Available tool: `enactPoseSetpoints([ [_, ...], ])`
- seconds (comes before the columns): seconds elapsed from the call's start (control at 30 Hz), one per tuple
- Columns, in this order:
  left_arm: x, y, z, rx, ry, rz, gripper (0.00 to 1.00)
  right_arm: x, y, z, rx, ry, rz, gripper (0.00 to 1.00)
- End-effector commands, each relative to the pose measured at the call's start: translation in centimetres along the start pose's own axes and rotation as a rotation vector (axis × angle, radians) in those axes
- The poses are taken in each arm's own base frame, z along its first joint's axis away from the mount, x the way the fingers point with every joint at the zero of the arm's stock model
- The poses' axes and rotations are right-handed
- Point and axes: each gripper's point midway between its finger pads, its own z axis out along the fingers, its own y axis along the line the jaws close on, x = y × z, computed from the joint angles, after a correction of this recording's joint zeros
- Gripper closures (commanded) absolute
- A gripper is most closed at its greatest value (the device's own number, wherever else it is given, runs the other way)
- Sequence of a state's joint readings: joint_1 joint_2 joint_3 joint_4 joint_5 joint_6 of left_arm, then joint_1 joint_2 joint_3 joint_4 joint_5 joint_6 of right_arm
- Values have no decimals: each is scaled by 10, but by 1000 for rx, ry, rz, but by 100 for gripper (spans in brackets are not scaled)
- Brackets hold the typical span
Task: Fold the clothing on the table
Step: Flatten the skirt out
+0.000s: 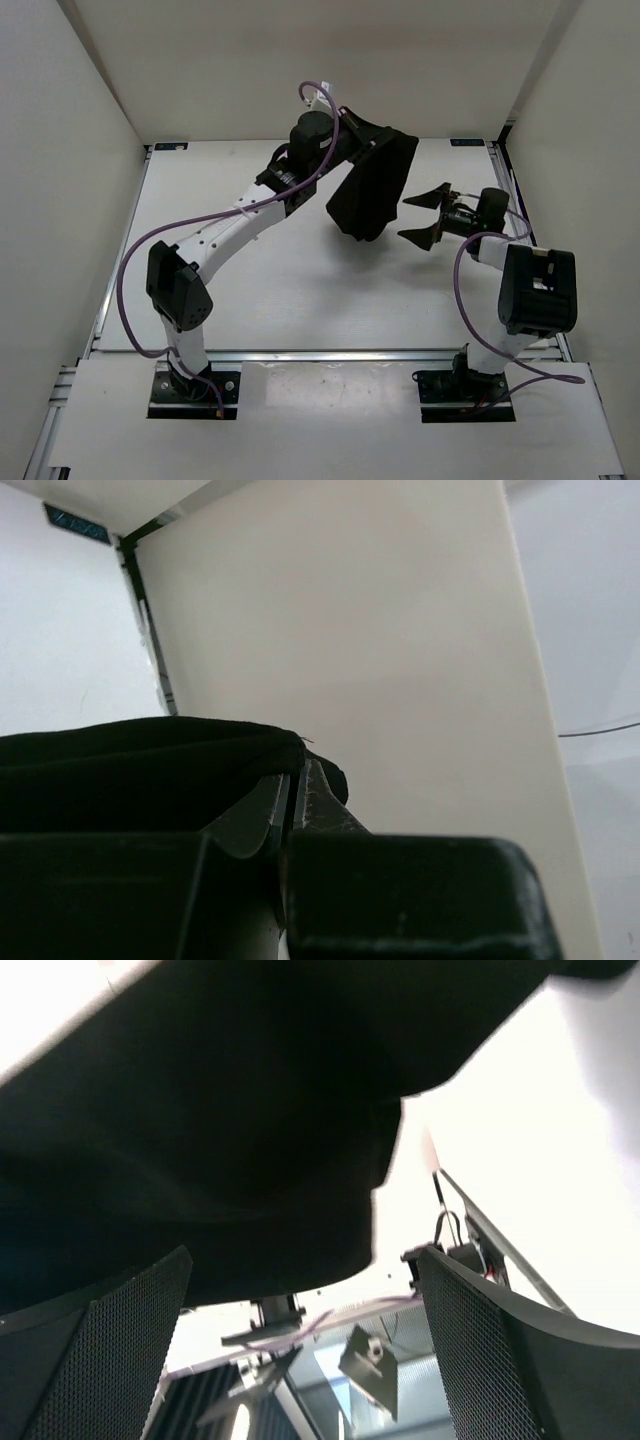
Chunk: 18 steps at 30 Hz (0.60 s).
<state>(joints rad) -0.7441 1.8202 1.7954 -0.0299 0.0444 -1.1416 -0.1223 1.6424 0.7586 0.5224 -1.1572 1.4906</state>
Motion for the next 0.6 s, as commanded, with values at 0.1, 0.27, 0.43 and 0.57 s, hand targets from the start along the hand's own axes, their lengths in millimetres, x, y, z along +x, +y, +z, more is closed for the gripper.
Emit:
enactPoseSetpoints([
  [0.1, -15, -63, -3, 134, -56, -4, 100, 14, 26, 23, -34, 73, -87, 1],
  [0.27, -4, -65, -3, 140, -33, -10, 100, 9, 38, 40, -39, 83, -133, 36],
  [0.43, -11, -56, -17, 117, -53, -1, 100, -4, 33, 31, -29, 40, -144, 99],
  [0.57, -24, -28, -36, 65, -69, 11, 100, -20, 29, 10, -33, -3, -138, 100],
])
